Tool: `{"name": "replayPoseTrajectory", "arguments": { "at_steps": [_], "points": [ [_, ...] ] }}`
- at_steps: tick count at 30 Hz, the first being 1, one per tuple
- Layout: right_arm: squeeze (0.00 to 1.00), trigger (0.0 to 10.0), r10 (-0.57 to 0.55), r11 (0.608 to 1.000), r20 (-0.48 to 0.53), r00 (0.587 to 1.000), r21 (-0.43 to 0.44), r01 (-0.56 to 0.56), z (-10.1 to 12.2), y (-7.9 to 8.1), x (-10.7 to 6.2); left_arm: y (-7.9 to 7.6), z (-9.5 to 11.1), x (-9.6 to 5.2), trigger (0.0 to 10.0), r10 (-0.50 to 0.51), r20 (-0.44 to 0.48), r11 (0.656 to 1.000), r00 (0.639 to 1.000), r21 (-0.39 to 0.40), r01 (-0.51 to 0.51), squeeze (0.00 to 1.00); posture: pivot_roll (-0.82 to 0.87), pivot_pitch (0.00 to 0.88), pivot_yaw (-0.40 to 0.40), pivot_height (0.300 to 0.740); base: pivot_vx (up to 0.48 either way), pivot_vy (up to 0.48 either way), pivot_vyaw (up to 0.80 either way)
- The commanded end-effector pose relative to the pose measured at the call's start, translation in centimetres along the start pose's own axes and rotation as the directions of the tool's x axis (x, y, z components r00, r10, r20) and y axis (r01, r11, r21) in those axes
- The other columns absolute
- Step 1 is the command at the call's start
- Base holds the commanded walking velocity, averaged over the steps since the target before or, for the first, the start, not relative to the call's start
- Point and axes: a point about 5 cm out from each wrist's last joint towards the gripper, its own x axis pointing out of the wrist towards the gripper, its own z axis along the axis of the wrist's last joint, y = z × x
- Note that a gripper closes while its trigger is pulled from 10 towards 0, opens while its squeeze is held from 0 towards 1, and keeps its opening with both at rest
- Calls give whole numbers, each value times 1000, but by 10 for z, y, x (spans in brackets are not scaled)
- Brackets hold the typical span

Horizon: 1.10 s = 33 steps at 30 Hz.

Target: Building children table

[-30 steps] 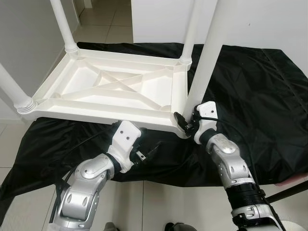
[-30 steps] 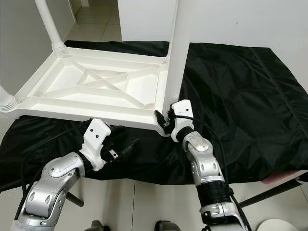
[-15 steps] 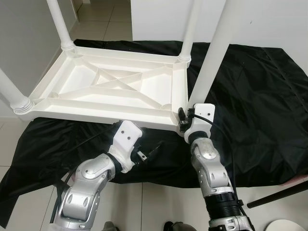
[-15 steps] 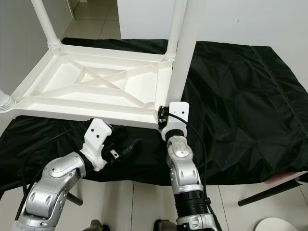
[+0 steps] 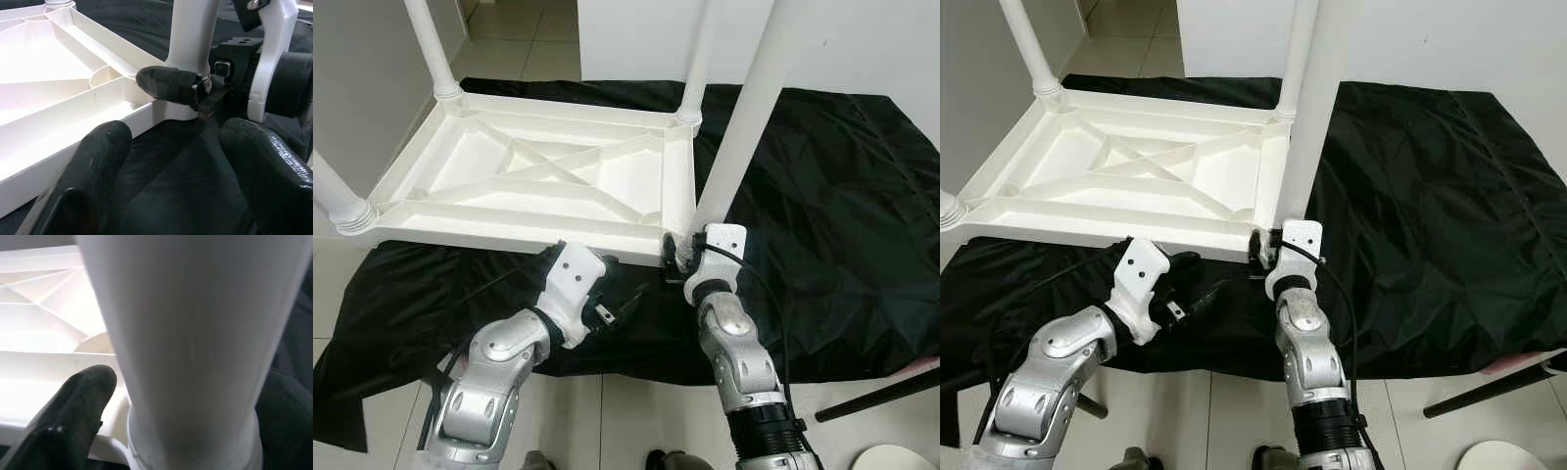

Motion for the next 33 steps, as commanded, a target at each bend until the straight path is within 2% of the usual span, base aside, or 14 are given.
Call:
{"name": "replayPoseTrajectory", "arguments": {
  "at_steps": [1,2,3,4,7,15,17,21,27,28,29,31,32,33],
  "points": [
    [1000,10000,75,997,-3,997,10,-75,1,1,-2,3,-3,2,10000,90,-11,996,996,-4,-90,0,-1,94,0,740,0,0,0],
    [659,10000,114,993,-1,993,-4,-114,2,0,-3,3,-2,2,10000,89,-7,996,996,-5,-89,0,-3,95,-2,740,0,0,0],
    [659,10000,114,993,-1,993,-4,-114,2,0,-3,3,-2,2,10000,89,-7,996,996,-5,-89,0,-3,95,-2,740,0,0,0],
    [0,10000,168,986,-6,986,-19,-168,2,-1,-4,2,-2,3,10000,89,-6,996,996,-5,-89,0,-4,94,-3,740,0,0,0],
    [0,10000,274,954,-13,962,-121,-273,5,-14,-6,2,-4,3,10000,91,-10,996,996,-5,-91,0,-8,94,-6,740,0,0,0],
    [0,10000,327,925,-23,945,-199,-324,8,-28,0,1,-3,4,10000,92,-7,996,996,-6,-92,0,-9,95,-4,740,0,0,0],
    [0,10000,409,872,-45,911,-274,-405,12,-32,9,3,-3,4,10000,93,-8,996,996,-3,-93,0,-14,104,14,740,0,0,0],
    [0,10000,509,795,-95,856,-329,-509,11,-30,20,4,-2,4,10000,92,-10,996,996,5,-92,0,-10,106,21,740,0,0,0],
    [0,10000,563,738,-147,813,-353,-575,5,-28,26,6,-1,4,10000,97,-9,995,995,12,-97,0,-5,109,21,740,0,0,0],
    [0,4863,578,720,-163,800,-361,-593,2,-28,26,6,-1,4,10000,99,-8,995,995,12,-99,0,0,112,22,740,0,0,0],
    [0,4078,588,708,-170,790,-363,-606,-1,-27,27,5,-1,5,10000,100,-7,995,995,12,-100,0,3,113,19,740,0,0,0],
    [0,4078,595,702,-173,785,-363,-612,-2,-27,27,5,-1,5,10000,101,-7,995,995,11,-101,0,3,113,19,740,0,0,0],
    [0,0,596,705,-173,784,-354,-614,-3,-28,28,4,-1,6,10000,101,-7,995,995,11,-101,0,5,115,19,740,0,0,0],
    [0,0,598,707,-172,783,-349,-616,-3,-29,29,3,-1,6,10000,100,-7,995,995,12,-100,0,5,115,18,740,0,0,0]
  ]
}}
